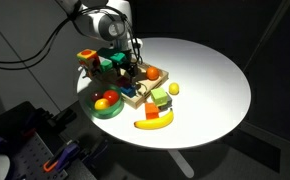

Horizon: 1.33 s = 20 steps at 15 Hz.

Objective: Pick up the pink block and put it on the lime green block

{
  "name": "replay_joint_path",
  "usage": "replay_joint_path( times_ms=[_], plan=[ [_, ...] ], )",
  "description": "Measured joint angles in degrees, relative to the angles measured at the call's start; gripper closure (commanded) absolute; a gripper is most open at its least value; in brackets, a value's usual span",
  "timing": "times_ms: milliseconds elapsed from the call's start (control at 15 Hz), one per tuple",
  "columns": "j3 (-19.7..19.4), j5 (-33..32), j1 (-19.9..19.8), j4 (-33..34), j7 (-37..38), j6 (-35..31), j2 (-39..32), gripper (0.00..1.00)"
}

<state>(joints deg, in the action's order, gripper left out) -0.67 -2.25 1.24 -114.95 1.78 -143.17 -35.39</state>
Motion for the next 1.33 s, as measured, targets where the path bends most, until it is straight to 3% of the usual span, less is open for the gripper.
replay_joint_path(
  times_ms=[867,933,1067,1333],
  plan=[
    [0.2,-0.4,0.5,0.2,-4.3,-1.7,-2.4,0.01],
    [0.2,-0.5,0.8,0.2,-4.3,-1.7,-2.4,0.26],
    [0.3,-0.5,1.4,0.1,-4.3,-1.8,-2.4,0.32],
    [0.3,-0.5,2.0,0.1,-4.3,-1.8,-2.3,0.66]
  ],
)
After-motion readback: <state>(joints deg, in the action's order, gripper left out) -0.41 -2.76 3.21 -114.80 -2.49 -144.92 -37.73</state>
